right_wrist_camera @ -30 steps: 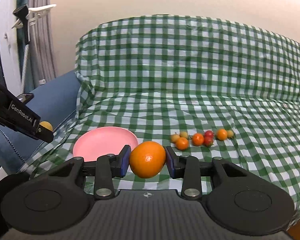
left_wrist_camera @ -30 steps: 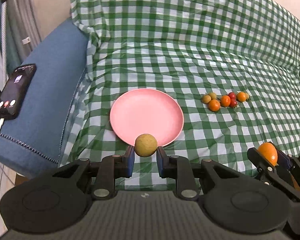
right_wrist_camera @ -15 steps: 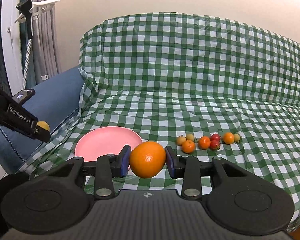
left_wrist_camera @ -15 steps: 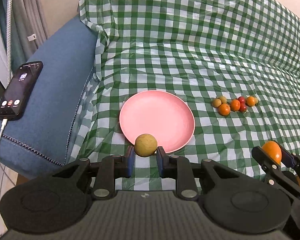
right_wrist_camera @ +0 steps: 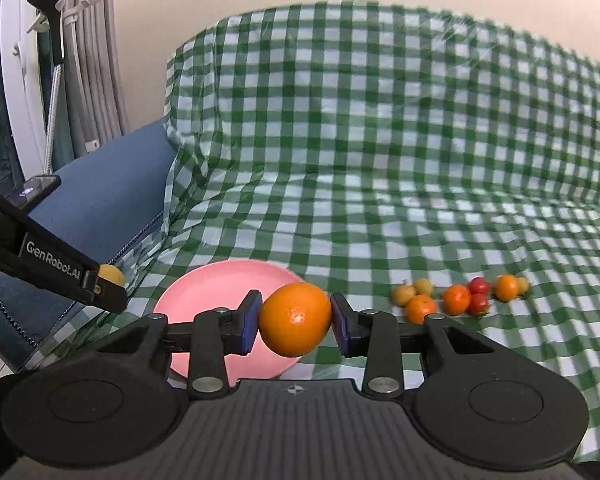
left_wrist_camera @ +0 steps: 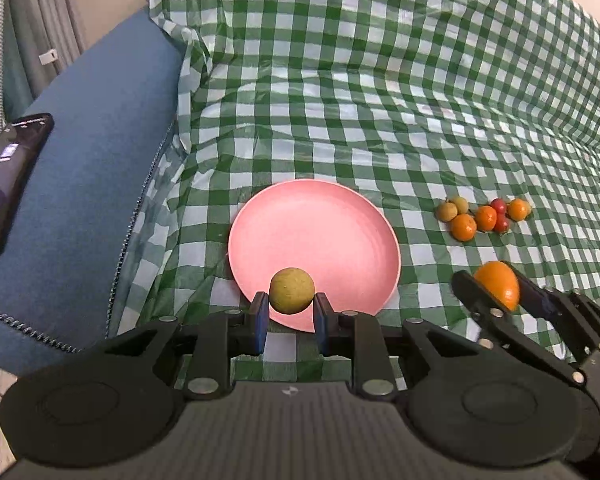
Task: Organize fruits
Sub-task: 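Carry the plum and orange to the pink plate and open both tools, then lift both tools back from the plate toward the fruit row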
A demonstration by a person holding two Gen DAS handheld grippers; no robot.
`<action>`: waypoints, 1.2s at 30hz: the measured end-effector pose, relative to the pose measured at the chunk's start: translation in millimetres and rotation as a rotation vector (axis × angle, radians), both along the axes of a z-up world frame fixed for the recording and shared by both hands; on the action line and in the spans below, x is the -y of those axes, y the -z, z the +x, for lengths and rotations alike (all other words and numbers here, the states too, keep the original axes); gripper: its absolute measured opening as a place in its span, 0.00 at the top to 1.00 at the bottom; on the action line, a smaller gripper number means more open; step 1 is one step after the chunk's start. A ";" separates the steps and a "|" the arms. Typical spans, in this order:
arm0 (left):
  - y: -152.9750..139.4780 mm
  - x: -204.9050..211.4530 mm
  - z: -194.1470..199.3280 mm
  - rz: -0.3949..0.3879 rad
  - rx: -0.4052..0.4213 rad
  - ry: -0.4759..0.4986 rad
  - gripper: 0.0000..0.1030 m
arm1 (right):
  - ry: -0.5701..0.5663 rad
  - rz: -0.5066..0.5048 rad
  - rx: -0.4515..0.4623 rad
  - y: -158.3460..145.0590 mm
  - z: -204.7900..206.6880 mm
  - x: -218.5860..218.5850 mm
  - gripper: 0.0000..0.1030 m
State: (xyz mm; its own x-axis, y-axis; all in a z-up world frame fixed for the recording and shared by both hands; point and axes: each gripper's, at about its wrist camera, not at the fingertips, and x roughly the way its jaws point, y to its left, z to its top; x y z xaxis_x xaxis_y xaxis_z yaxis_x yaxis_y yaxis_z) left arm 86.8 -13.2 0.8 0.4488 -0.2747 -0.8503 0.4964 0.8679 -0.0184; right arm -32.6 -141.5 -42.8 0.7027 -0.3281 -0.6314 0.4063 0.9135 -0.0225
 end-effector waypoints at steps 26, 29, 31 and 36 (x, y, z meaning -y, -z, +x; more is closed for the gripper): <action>88.4 32.5 77.0 0.076 -0.163 -0.018 0.16 | -0.090 0.053 -0.181 97.3 79.2 14.4 0.26; 65.7 20.9 72.6 0.081 -0.110 -0.085 0.00 | -0.066 0.041 -0.155 80.4 69.8 19.0 0.15; 48.4 13.3 67.8 0.083 -0.118 -0.093 0.00 | -0.044 0.040 -0.153 67.8 55.4 23.5 0.13; -4.6 -9.3 43.7 0.119 -0.163 -0.183 0.00 | 0.051 0.070 -0.132 33.1 3.7 30.0 0.12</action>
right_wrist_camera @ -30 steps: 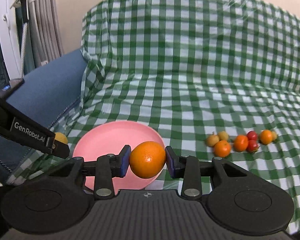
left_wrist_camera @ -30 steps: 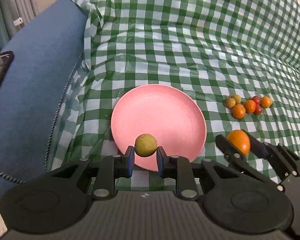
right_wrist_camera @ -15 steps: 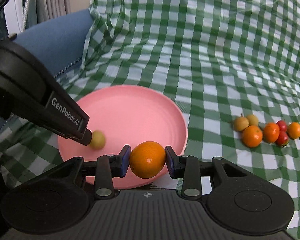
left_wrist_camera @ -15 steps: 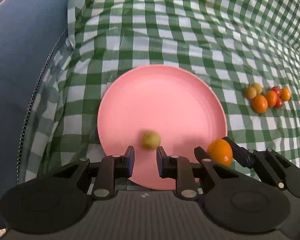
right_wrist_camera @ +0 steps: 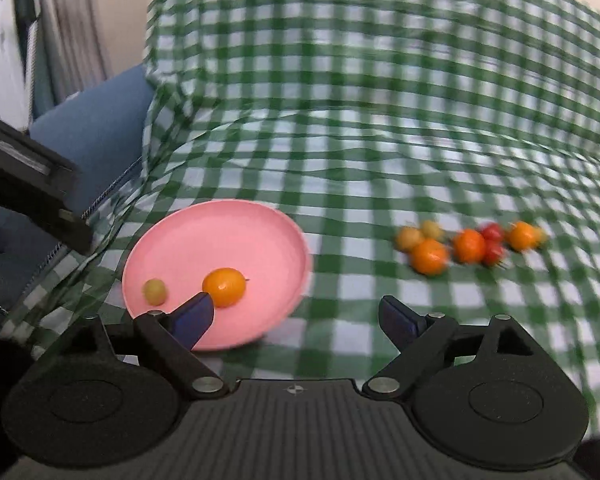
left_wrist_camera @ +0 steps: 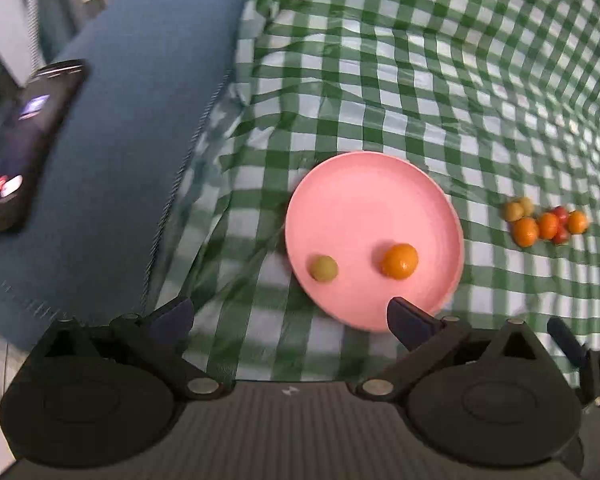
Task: Organize fruits
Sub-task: 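Lift both tools back from the plate toward the fruit row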
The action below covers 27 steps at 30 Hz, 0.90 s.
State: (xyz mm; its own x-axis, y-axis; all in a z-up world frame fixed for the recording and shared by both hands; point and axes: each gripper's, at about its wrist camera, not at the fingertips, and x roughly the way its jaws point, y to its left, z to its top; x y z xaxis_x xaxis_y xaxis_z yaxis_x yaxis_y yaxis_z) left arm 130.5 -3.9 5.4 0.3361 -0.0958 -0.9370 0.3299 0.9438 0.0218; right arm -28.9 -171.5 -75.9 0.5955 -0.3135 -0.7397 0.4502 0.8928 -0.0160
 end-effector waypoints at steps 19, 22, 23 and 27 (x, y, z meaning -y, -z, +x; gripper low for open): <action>-246.6 -5.5 -178.7 -0.040 0.360 0.331 0.00 | 0.195 -0.015 0.248 -143.9 -116.0 3.8 0.12; -278.2 -11.2 -203.8 -0.072 0.449 0.338 0.00 | 0.224 -0.004 0.270 -154.0 -126.8 9.0 0.11; -287.9 -12.5 -210.5 -0.093 0.462 0.335 0.00 | 0.234 0.003 0.280 -156.7 -129.7 11.0 0.11; -314.7 -13.9 -234.1 -0.164 0.487 0.346 0.00 | 0.260 0.007 0.302 -163.7 -136.9 16.4 0.11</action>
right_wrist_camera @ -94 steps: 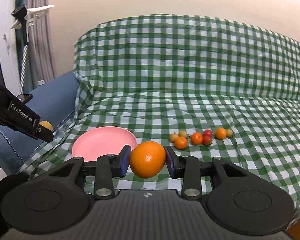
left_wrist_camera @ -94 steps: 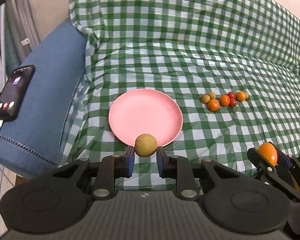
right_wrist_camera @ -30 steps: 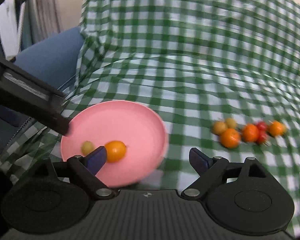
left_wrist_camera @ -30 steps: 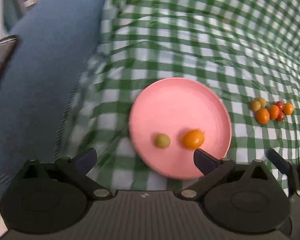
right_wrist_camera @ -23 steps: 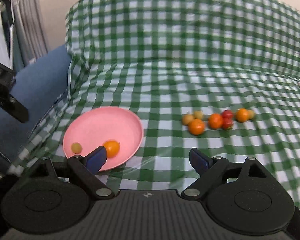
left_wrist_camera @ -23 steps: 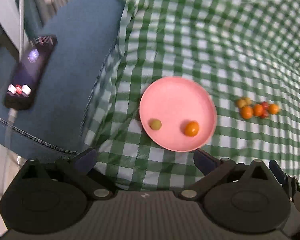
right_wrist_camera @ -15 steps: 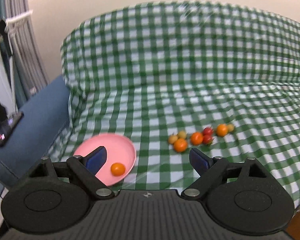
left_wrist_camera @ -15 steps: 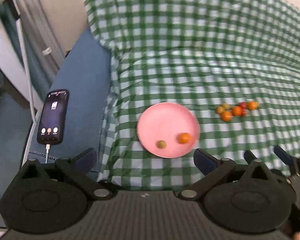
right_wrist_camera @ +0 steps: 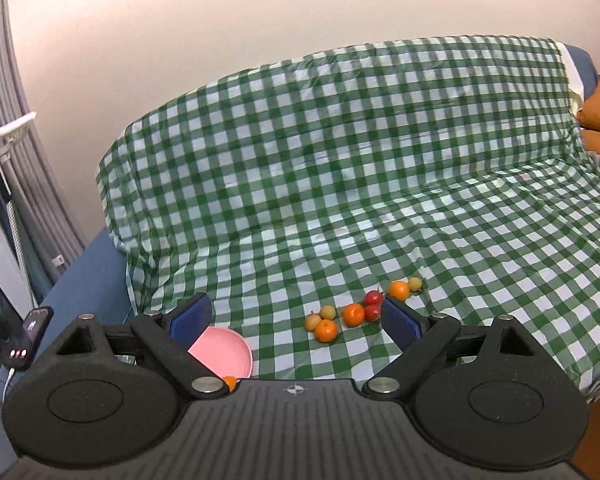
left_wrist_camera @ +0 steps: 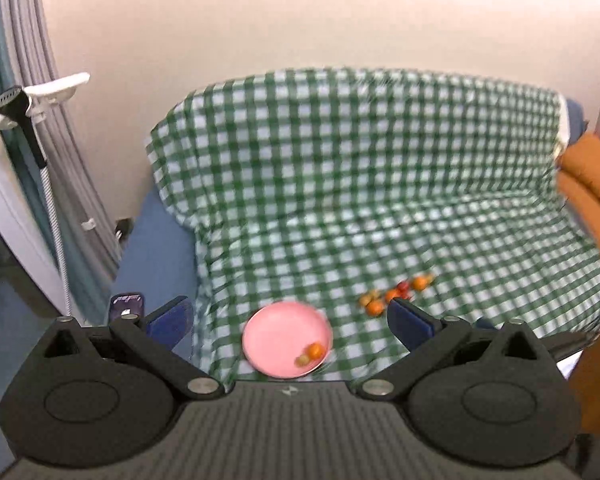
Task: Organize fruits
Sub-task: 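Lift both tools back from the plate toward the fruit row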
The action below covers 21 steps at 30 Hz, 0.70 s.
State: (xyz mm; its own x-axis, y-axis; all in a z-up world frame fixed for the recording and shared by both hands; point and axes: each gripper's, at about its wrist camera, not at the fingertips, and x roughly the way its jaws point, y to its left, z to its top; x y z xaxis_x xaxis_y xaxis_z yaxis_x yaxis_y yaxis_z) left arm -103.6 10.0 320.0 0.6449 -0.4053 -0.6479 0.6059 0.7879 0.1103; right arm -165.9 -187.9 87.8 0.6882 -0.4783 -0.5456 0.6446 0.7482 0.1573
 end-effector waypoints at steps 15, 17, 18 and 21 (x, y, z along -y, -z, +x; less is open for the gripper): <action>-5.2 16.1 -21.1 0.024 0.040 0.042 0.00 | 0.019 -0.039 0.018 -7.3 -12.2 2.0 0.10; -3.0 18.1 -16.2 0.016 0.013 0.037 0.00 | 0.025 -0.041 0.008 -5.9 -11.3 2.2 0.10; -1.3 20.3 -12.7 0.010 0.004 0.044 0.00 | 0.030 -0.040 0.003 -5.0 -11.7 2.8 0.10; 5.9 32.8 -5.7 -0.003 -0.007 0.045 0.00 | 0.043 -0.035 -0.004 -0.9 -12.5 4.8 0.08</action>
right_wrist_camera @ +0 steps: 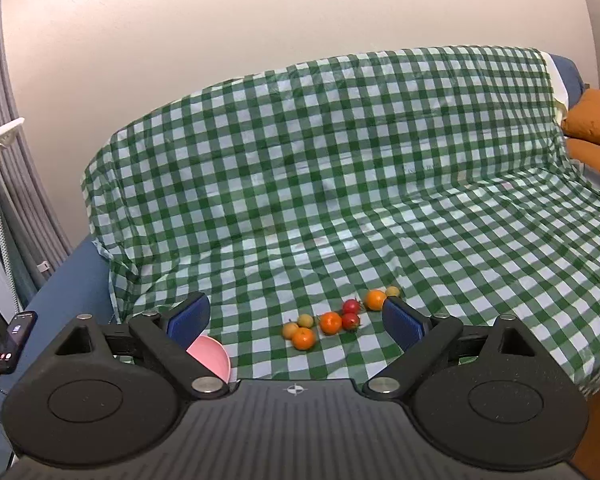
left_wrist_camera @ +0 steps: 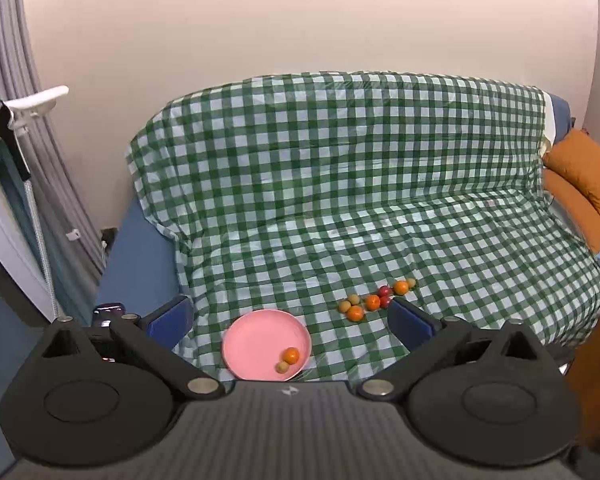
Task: Organize fruits
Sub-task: 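Lift both tools back from the plate toward the fruit row, then grasp an orange with the left tool while the right tool grasps another orange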
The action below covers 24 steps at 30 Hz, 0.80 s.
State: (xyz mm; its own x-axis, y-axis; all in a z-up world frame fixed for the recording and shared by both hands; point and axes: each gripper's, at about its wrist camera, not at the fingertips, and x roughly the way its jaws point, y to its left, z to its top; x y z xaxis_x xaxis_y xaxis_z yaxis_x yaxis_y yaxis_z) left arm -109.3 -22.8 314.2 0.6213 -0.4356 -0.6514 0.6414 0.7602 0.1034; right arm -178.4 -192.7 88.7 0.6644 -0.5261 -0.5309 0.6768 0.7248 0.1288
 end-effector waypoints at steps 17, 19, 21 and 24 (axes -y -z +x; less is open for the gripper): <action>284.6 169.5 179.8 0.153 -0.159 -0.159 0.00 | 0.099 0.067 -0.205 160.1 62.2 110.1 0.01; 322.7 184.7 195.2 0.163 -0.145 -0.184 0.00 | 0.090 0.052 -0.234 179.3 77.5 129.8 0.01; 350.8 199.0 206.8 0.178 -0.175 -0.157 0.00 | 0.106 0.048 -0.233 193.8 91.0 151.4 0.01; 383.7 219.9 222.6 0.201 -0.275 -0.104 0.00 | 0.130 0.021 -0.218 209.0 104.5 182.7 0.01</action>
State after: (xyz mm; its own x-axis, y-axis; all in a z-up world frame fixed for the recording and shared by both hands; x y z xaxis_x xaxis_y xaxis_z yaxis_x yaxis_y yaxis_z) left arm 113.3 -242.7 -69.5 0.4453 -0.2254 -0.8665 0.5863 0.8049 0.0919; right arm -73.8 -375.4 -120.2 0.4599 -0.5871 -0.6662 0.7779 0.6282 -0.0165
